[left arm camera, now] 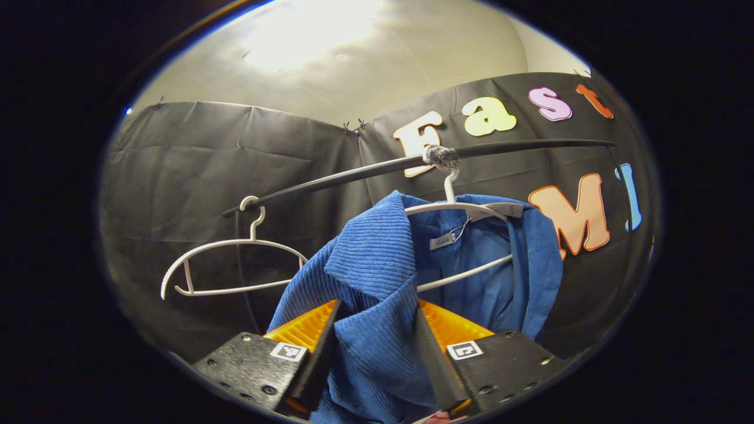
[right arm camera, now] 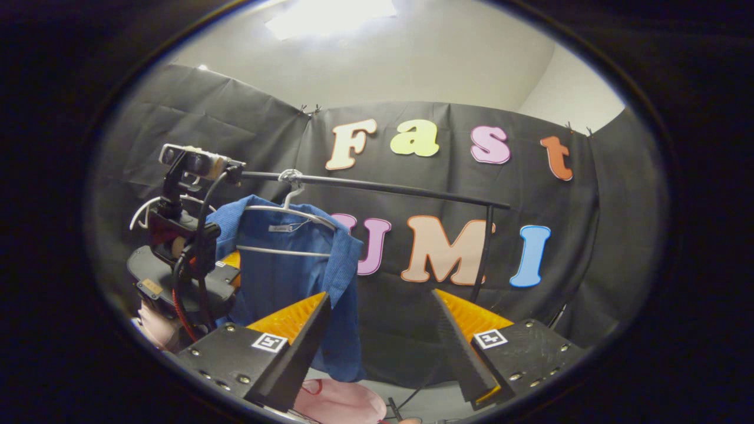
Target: Grasp the clothes on the hanger with both hands and then place them into the laundry hamper below.
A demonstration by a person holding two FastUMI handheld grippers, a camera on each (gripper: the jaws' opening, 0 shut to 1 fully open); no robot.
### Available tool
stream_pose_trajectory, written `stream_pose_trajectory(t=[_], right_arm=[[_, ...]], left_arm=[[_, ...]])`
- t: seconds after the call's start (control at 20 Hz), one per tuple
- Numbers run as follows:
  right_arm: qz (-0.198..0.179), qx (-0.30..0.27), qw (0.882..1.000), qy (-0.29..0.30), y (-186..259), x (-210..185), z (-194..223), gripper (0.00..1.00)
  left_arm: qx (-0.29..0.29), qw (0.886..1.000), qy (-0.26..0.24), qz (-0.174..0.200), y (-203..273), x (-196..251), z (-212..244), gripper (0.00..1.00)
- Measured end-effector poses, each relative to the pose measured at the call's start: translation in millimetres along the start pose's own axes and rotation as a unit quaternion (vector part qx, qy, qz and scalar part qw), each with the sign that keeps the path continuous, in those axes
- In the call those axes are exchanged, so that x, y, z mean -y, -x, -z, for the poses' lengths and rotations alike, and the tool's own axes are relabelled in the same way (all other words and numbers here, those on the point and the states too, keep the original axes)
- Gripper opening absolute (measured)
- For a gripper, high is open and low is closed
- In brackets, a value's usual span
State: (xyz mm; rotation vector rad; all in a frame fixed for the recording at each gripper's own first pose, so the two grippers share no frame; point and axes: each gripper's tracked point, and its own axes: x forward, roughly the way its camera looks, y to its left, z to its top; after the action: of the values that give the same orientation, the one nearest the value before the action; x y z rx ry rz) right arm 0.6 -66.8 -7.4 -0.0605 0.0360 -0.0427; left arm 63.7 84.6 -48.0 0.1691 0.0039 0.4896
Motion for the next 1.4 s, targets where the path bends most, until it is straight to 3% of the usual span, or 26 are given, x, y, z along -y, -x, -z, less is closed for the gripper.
stream_pose_trajectory(t=[0.2, 0.3, 0.8, 0.85, 0.9, 1.1, 1.4], right_arm=[[-0.005, 0.001, 1.000, -0.006, -5.1, -1.5, 1.9, 0.99], [-0.009, -0.002, 1.000, -0.010, -5.7, -2.5, 4.5, 0.99], [-0.045, -0.007, 0.999, -0.013, -43.7, -21.9, 17.0, 0.99], [-0.052, -0.005, 0.999, -0.015, -51.7, -27.5, 17.1, 0.96], [-0.061, -0.002, 0.998, -0.016, -59.5, -33.1, 17.4, 0.99], [-0.090, 0.005, 0.996, -0.007, -88.3, -54.2, 16.5, 0.96], [-0.111, 0.005, 0.994, -0.002, -149.9, -81.1, 26.3, 0.99]], left_arm=[[-0.011, 1.000, -0.004, -0.001, -3.5, -4.9, 5.7, 0.27], [-0.014, 1.000, -0.007, 0.001, -5.3, -6.9, 6.7, 0.12], [-0.017, 0.999, 0.005, 0.050, 4.2, -4.9, -0.7, 0.05], [-0.018, 0.998, 0.005, 0.052, 4.4, -5.7, -0.8, 0.04], [-0.019, 0.998, 0.005, 0.054, 5.5, -6.0, -2.4, 0.04], [-0.020, 0.998, 0.005, 0.059, 8.1, -6.8, -6.0, 0.04], [-0.024, 0.998, 0.006, 0.062, 10.4, -10.0, -8.5, 0.04]])
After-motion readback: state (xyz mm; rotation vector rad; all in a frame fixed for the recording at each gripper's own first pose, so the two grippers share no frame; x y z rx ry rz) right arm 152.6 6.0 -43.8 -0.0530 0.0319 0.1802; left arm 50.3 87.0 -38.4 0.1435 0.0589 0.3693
